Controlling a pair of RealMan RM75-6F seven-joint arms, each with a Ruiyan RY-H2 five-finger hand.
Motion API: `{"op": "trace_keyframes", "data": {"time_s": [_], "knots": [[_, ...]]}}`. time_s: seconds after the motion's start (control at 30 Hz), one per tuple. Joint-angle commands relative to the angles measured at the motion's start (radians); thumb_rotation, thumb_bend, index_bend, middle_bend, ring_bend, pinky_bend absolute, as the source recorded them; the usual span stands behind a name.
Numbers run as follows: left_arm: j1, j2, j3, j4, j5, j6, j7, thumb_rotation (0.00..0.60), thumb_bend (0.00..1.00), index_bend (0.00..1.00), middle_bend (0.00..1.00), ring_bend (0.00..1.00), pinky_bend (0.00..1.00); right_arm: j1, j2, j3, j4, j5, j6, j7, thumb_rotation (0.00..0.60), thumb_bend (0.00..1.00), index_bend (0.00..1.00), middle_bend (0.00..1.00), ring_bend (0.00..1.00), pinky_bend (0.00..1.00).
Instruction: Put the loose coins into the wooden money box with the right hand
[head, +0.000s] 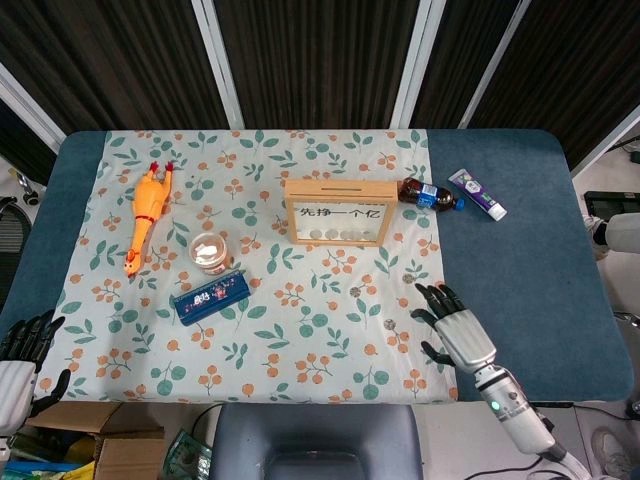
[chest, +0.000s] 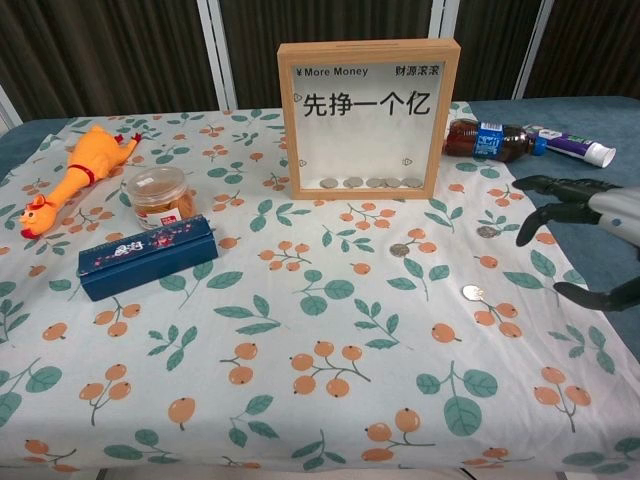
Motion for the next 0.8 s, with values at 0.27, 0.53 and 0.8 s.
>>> {"op": "trace_keyframes", "data": {"time_s": [0.27, 0.53, 0.8], "knots": [[0.002, 0.002, -0.001, 0.002, 0.001, 0.004, -0.008, 0.600, 0.45, 0.00, 0.00, 0.00, 0.00, 0.079, -0.118, 0.004, 0.109, 0.040, -0.071, 0.011, 0.600, 0.66, 0.49, 0.03, 0.00, 0.00], [0.001, 0.007, -0.001, 0.003, -0.001, -0.001, -0.019, 0.600, 0.45, 0.00, 0.00, 0.00, 0.00, 0.093, -0.156, -0.007, 0.160, 0.069, -0.088, -0.002, 0.600, 0.66, 0.49, 0.03, 0.00, 0.00], [0.000, 0.008, 0.001, 0.005, 0.003, -0.002, -0.036, 0.600, 0.44, 0.00, 0.00, 0.00, 0.00, 0.101, -0.186, -0.010, 0.197, 0.091, -0.085, -0.007, 0.600, 0.62, 0.49, 0.04, 0.00, 0.00]]}}
